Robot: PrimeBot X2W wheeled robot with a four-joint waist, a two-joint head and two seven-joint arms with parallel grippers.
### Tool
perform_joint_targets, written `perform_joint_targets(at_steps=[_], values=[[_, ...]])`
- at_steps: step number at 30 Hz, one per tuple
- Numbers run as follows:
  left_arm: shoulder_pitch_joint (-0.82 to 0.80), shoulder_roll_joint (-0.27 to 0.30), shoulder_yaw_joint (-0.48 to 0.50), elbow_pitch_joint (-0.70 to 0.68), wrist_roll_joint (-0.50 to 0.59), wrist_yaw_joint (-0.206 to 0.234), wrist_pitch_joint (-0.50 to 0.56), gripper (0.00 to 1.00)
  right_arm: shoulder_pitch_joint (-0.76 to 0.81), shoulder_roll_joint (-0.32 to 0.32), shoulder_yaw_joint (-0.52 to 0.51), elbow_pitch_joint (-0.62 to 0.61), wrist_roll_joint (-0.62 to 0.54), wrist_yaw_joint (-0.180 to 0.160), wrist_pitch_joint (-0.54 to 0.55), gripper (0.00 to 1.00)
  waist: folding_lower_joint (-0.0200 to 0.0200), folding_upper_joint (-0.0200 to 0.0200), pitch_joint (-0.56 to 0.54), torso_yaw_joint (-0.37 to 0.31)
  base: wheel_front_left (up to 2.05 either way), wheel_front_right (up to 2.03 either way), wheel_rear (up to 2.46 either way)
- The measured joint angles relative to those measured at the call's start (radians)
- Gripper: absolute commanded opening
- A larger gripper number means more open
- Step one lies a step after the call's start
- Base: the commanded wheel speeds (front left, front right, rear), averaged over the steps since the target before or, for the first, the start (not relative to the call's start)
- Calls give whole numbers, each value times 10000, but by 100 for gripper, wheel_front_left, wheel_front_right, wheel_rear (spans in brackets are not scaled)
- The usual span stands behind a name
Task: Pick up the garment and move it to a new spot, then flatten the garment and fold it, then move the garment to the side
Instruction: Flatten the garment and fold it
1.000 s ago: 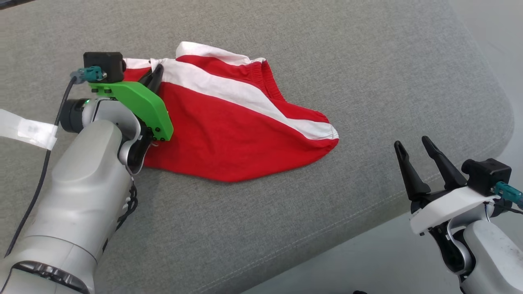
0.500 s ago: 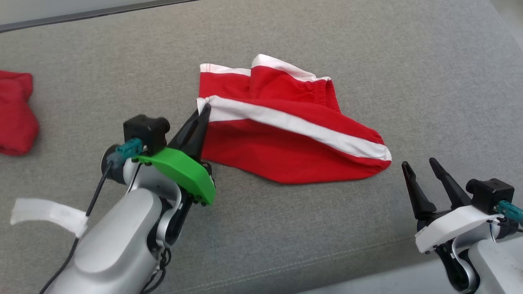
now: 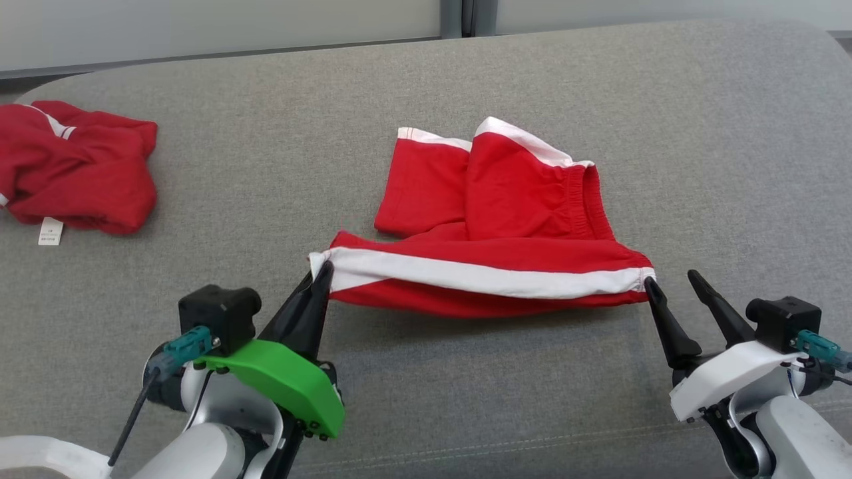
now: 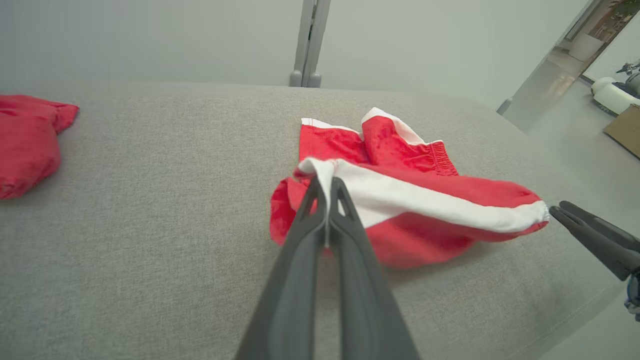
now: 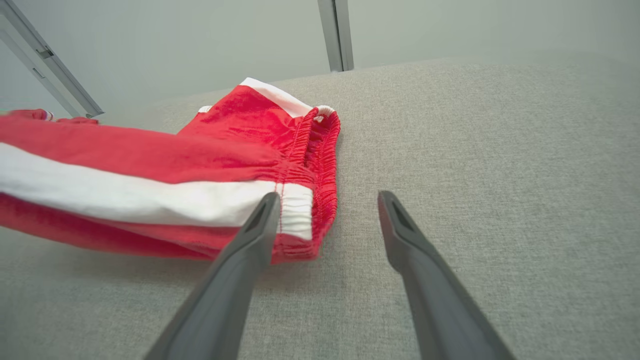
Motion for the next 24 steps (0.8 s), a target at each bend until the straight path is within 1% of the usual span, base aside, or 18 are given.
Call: perform_joint_targets(at_steps=[2, 4, 5, 6, 10, 18, 19, 21, 22, 23, 24], values=[[215, -6, 59, 357, -58, 17, -146, 0, -77, 4, 96, 58, 4, 0, 82, 100, 0, 0, -22, -16, 0, 0, 0], [384, -171, 219, 796, -368, -119, -399, 0, -224, 2, 203, 161, 10, 0, 127, 100, 0, 0, 6, -74, 0, 0, 0], [429, -295, 257, 1085, -527, -244, -500, 0, -315, 0, 263, 213, 10, 0, 130, 100, 0, 0, 31, -116, 0, 0, 0], [450, -476, 351, 1726, -694, -495, -754, 0, -465, -12, 378, 278, 10, 0, 142, 100, 0, 0, 96, -219, 0, 0, 0], [434, -924, 562, 3149, -1099, -1016, -1223, 0, -717, -38, 491, 372, 12, 0, 138, 100, 0, 0, 222, -459, 0, 0, 0], [100, -1517, 901, 5666, -1517, -1918, -1941, 0, -1058, -155, 619, 385, 33, 0, 119, 100, 0, 0, 471, -935, 0, 0, 0], [66, -1580, 924, 5925, -1588, -2029, -1990, 8, -1067, -159, 633, 393, 40, 0, 117, 100, 0, 0, 492, -977, 0, 0, 0], [-20, -1674, 940, 6483, -1687, -2226, -2048, 42, -1082, -155, 677, 405, 40, 0, 109, 100, 0, 0, 516, -1042, 0, 0, 0], [-65, -1724, 928, 6692, -1689, -2320, -2125, 69, -1091, -157, 690, 414, 40, 0, 109, 100, 0, 0, 514, -1065, 0, 0, 0], [-105, -1778, 924, 6874, -1708, -2412, -2140, 100, -1102, -157, 702, 420, 40, 0, 107, 100, 0, 0, 499, -1076, 0, 0, 0], [-131, -1835, 928, 7045, -1732, -2495, -2201, 100, -1106, -159, 708, 430, 42, 0, 105, 100, 0, 0, 479, -1076, 0, 0, 0]])
